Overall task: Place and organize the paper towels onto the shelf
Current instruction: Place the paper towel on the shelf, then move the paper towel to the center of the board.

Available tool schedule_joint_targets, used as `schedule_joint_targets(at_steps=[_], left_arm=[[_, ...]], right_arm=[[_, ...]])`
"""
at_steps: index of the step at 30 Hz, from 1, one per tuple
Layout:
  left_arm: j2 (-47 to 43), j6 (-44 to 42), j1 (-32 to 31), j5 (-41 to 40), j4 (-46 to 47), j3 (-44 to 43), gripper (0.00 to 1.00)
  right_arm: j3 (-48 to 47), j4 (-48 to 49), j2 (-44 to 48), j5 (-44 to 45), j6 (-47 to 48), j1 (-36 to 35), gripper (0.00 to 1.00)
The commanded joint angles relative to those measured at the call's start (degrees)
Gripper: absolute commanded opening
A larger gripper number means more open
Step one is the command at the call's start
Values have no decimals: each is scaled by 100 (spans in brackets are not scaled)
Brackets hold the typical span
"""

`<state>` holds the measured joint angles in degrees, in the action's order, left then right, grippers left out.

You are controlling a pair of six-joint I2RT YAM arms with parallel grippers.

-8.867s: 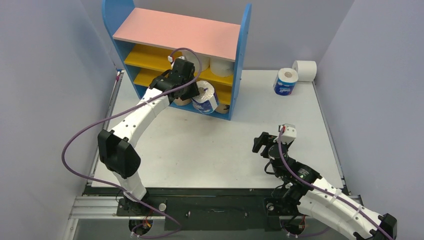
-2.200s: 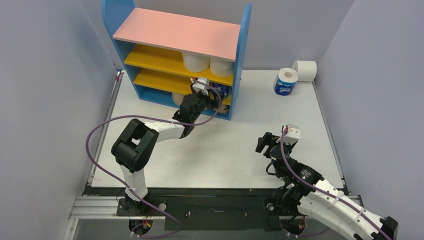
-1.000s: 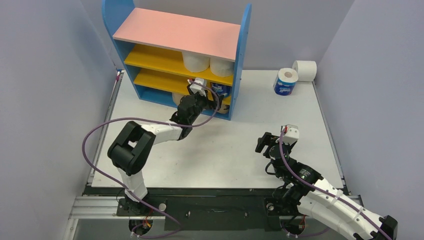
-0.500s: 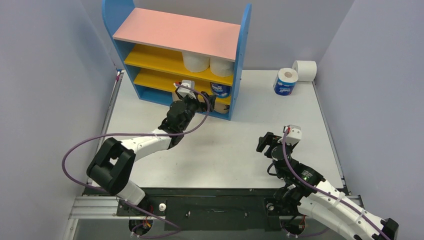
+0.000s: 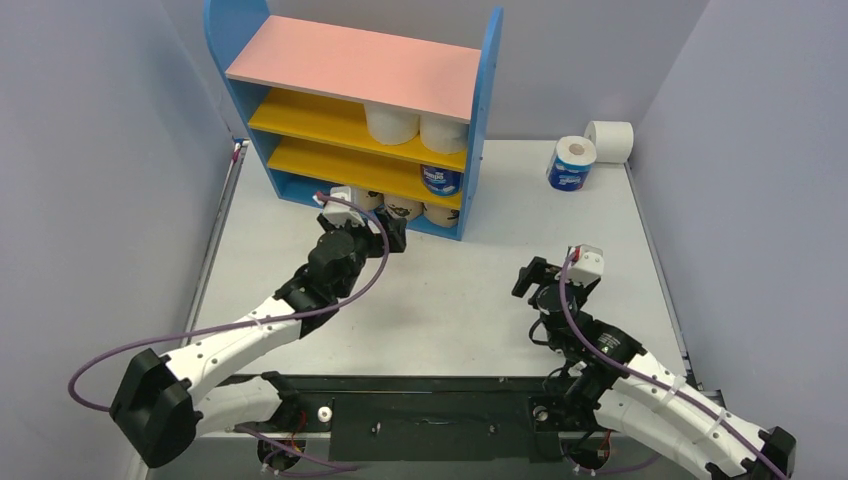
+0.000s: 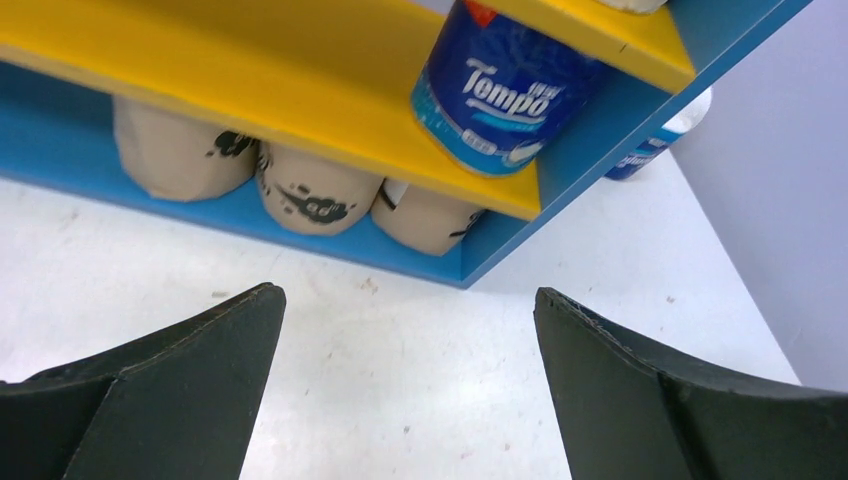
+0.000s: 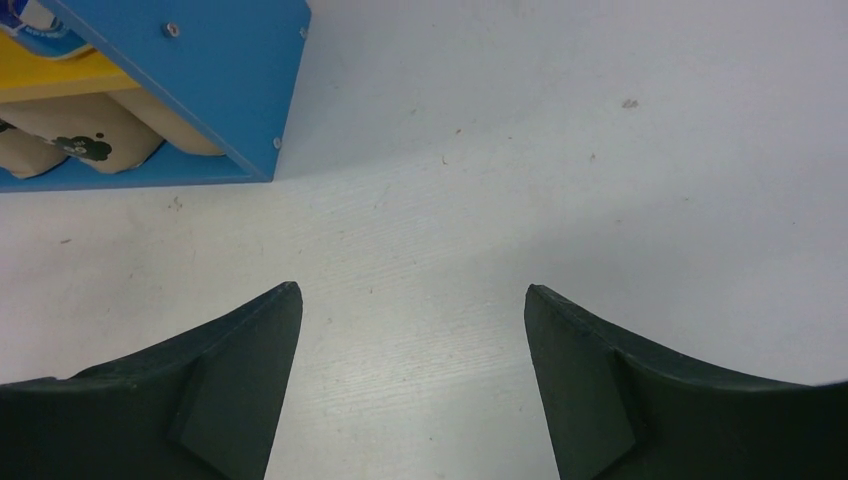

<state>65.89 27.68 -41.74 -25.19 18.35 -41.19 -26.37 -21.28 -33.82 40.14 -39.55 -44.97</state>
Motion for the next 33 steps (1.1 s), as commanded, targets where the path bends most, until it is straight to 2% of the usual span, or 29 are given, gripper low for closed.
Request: schedule_joint_targets(at_steps=[1, 4, 8, 12, 18, 21, 24, 27, 33], left_arm=[[-677, 249, -204, -456, -985, 293, 96], [-1000, 554, -248, -438, -1580, 452, 98], [-1426, 1083, -248, -283, -2216, 558, 97], [-1440, 2050, -243, -451, -2995, 432, 96], [-1199, 3006, -240, -903, -3782, 326, 96], [-1178, 3134, -240, -854, -3847, 376, 96], [-1217, 3252, -251, -844, -3816, 465, 96], [-1277, 3246, -240, -818, -3786, 546, 96], [-1433, 3239, -223, -589, -3818, 648, 96]], right_arm=[[-524, 137, -423, 639, -100, 39, 79], [-856, 97, -687, 943, -67, 64, 81], [-1287, 68, -999, 749, -20, 179, 82], [-1677, 40, -1413, 514, 73, 280, 82], [-2121, 155, -1862, 521, 134, 461, 83], [-2401, 225, -2213, -299, -63, 1182, 82], [-2779, 253, -2653, -1181, -413, 2290, 81], [-2986, 465, -2928, -2024, -845, 3078, 80], [-3357, 971, -3542, -2437, -1339, 4506, 79]])
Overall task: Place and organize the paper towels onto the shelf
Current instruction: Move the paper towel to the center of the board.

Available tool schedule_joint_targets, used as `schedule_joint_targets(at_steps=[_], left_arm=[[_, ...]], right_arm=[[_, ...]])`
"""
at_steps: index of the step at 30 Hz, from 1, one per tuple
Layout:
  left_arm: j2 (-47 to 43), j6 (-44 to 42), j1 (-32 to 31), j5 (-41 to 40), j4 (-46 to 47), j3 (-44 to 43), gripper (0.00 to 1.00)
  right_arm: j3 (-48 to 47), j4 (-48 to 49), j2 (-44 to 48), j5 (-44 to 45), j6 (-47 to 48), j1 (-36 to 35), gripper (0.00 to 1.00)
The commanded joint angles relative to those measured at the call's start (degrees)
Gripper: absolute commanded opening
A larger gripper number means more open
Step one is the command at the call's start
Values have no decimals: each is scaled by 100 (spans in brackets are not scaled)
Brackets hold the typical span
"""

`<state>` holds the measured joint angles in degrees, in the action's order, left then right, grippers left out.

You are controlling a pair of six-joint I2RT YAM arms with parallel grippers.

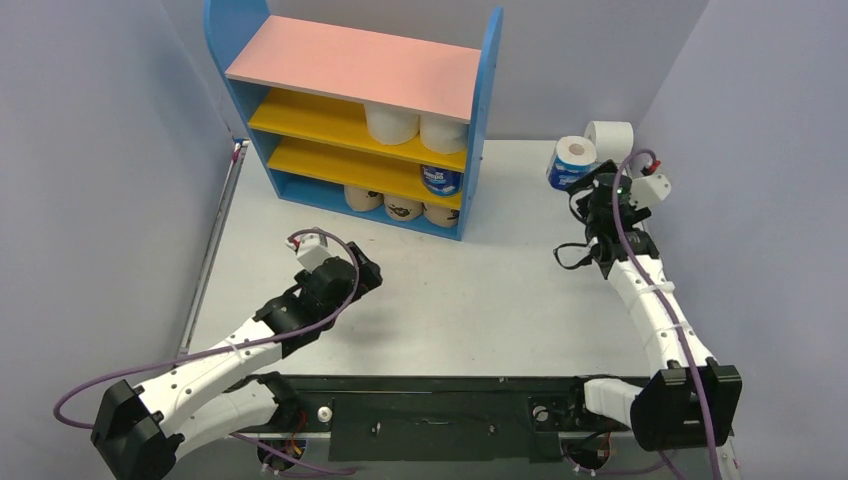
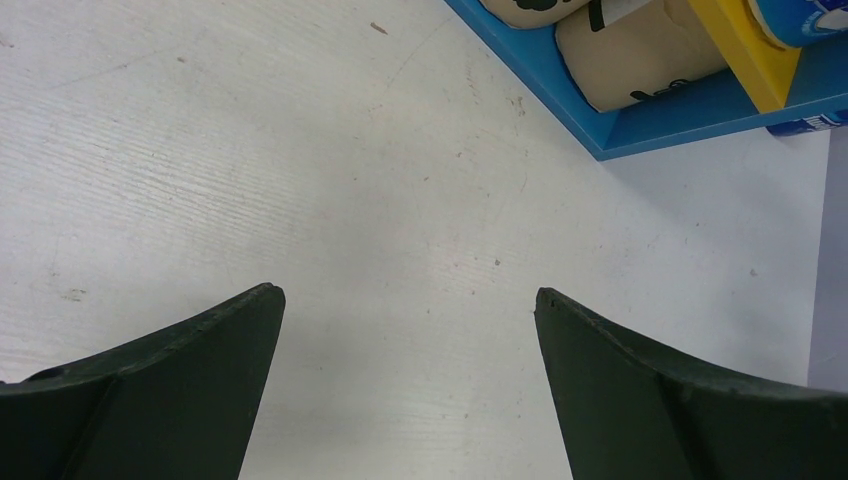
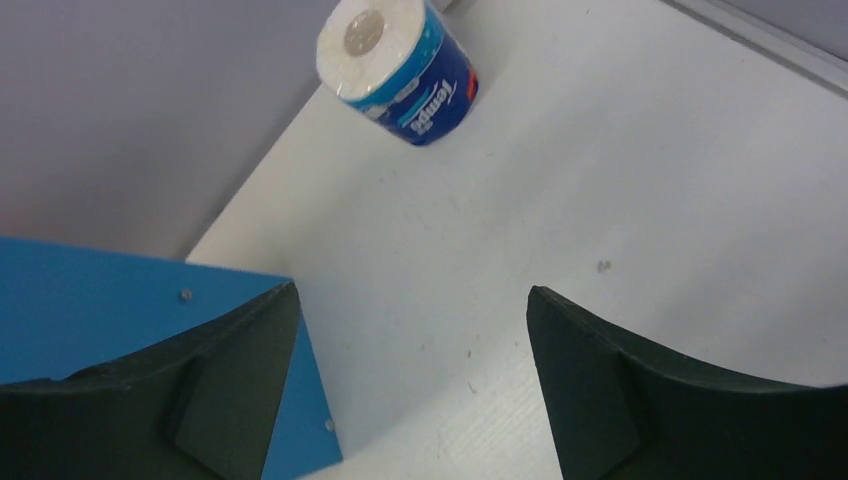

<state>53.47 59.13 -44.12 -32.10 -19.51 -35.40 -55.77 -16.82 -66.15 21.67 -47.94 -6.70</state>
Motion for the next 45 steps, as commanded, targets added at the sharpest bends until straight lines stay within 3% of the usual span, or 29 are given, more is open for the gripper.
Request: schedule_joint_targets(at_steps=[1, 6, 12, 27, 45], left_arm=[[-235, 96, 17, 117, -63, 77, 96], [-424, -330, 50, 336, 103, 142, 96], [-729, -597, 53, 655, 562, 443, 96], [-557, -602, 99, 690, 815, 631, 96], [272, -628, 281, 925, 1109, 489, 96]], right_arm=[[-470, 569, -372, -597, -524, 811, 79], [-913, 681, -1029, -590, -472, 1602, 79], [-1447, 809, -1980, -1401, -530, 2122, 81], [-3410, 667, -4214, -2537, -498, 2075, 79], [-4803, 191, -5634, -2460, -179, 1795, 76]])
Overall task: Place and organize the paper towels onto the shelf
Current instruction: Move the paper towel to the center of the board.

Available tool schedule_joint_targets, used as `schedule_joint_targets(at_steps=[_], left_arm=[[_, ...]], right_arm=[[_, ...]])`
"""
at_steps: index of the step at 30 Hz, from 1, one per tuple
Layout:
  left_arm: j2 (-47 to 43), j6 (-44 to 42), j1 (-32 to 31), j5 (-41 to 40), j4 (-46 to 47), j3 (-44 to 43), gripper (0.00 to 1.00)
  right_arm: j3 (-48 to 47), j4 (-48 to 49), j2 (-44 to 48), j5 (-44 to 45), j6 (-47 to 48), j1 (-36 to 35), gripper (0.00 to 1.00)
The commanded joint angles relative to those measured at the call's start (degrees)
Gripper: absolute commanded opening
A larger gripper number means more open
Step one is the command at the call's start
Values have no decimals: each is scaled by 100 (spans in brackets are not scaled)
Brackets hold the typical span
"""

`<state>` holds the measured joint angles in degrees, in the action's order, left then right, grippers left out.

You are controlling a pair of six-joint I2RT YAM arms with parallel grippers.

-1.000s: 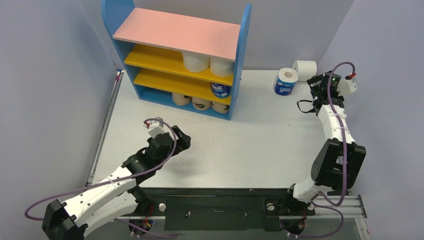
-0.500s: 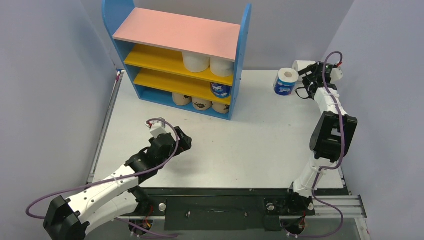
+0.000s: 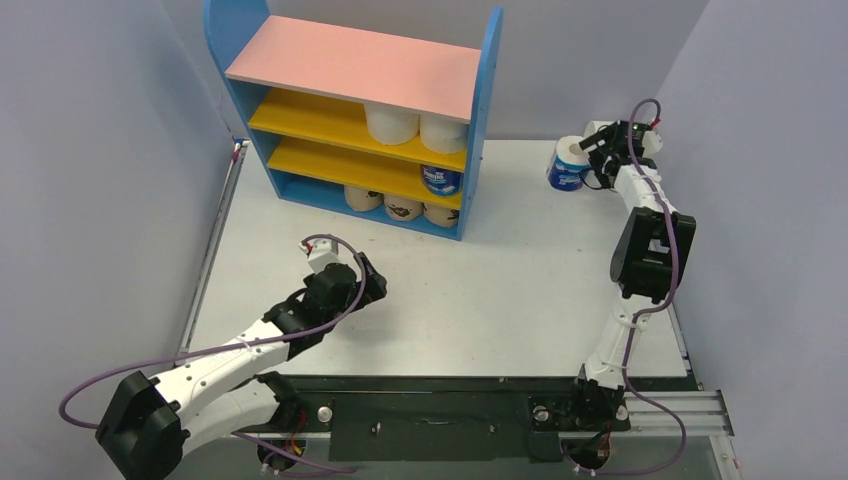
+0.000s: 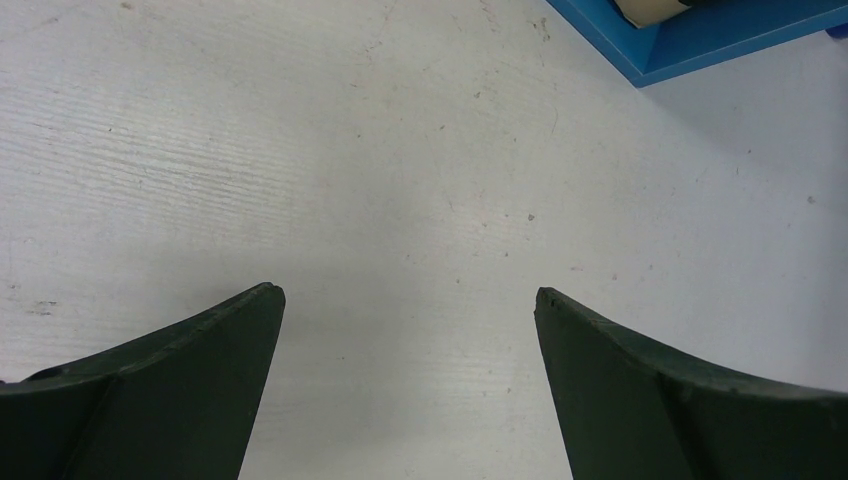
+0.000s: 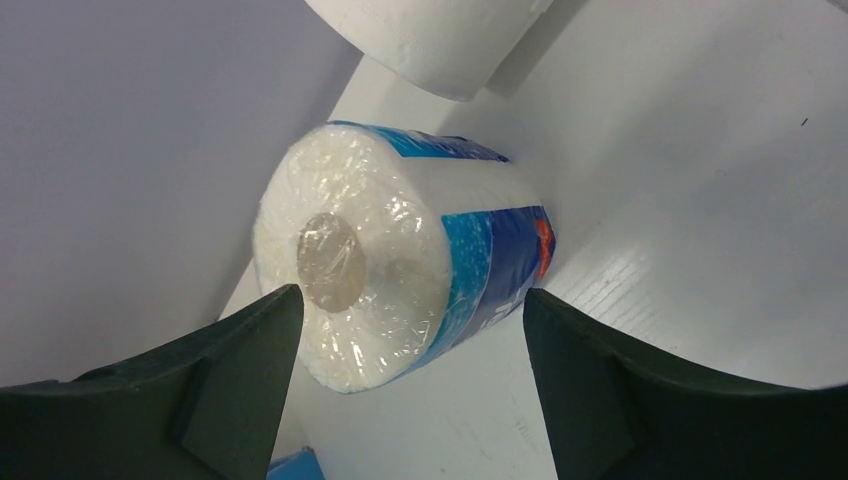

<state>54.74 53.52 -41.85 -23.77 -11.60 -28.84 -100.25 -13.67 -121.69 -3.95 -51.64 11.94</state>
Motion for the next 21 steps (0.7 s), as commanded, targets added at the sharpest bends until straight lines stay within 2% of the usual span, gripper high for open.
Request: schedule_joint_targets(at_steps=[1, 9, 21], left_arm=[[175, -64, 71, 101, 321, -190, 96], [280, -80, 98, 195, 333, -236, 96], [263, -50, 110, 318, 370, -168, 96]], right_arm=[[-390, -181, -137, 130, 212, -87, 76], [-630, -352, -359, 278, 332, -151, 75], [-558, -761, -391, 758, 746, -419, 68]])
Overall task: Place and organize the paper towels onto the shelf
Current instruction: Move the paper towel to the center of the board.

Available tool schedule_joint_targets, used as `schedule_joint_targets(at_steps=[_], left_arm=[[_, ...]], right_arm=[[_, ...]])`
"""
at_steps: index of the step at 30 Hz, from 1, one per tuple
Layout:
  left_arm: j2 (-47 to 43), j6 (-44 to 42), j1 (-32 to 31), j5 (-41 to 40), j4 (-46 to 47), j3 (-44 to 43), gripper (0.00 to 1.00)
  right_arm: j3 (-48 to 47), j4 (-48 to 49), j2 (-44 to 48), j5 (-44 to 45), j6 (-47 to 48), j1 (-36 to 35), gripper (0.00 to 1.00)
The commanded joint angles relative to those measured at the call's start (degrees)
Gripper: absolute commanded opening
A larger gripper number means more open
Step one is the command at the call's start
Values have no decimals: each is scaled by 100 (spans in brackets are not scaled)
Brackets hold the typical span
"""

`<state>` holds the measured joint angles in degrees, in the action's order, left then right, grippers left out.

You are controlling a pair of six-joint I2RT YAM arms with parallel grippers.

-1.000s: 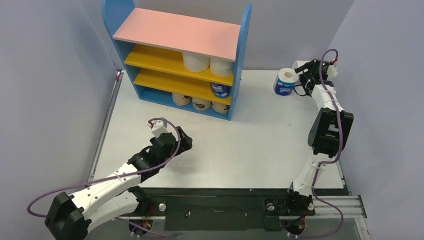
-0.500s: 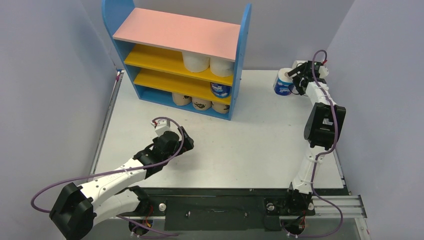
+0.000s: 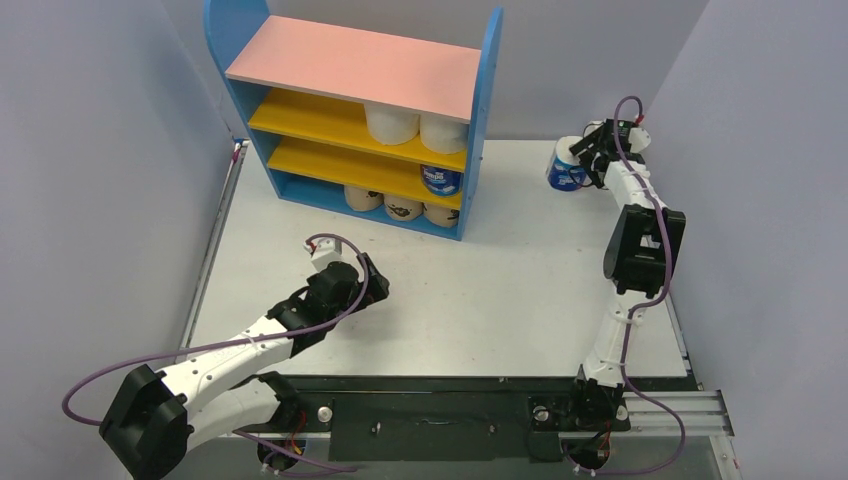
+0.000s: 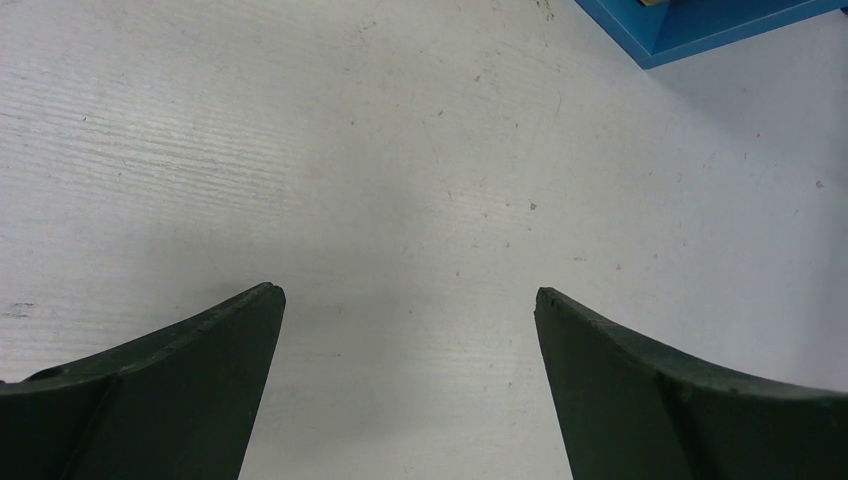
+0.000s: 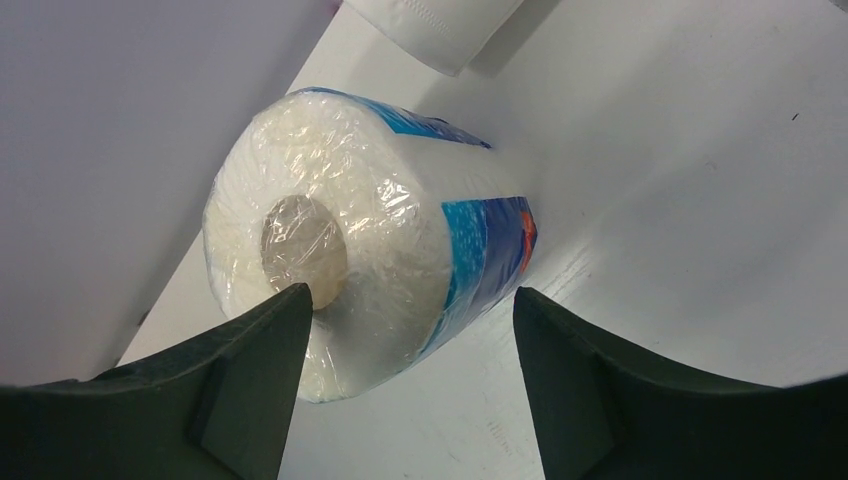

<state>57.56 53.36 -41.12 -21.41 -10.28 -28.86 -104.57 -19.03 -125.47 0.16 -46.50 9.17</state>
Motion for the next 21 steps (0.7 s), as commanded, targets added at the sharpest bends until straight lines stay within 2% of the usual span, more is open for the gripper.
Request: schedule_joint_targets(at_steps=[1, 15, 21], left_arm=[[-39, -34, 35, 83, 238, -166, 96], [-369, -28, 40, 360, 282, -15, 96], [-577, -3, 36, 479, 290, 75, 96]], right_arm=[[-61, -238, 29, 385, 253, -189, 68], [1586, -177, 956, 1221, 552, -753, 60], [2884, 176, 1533, 1262, 435, -1067, 59]])
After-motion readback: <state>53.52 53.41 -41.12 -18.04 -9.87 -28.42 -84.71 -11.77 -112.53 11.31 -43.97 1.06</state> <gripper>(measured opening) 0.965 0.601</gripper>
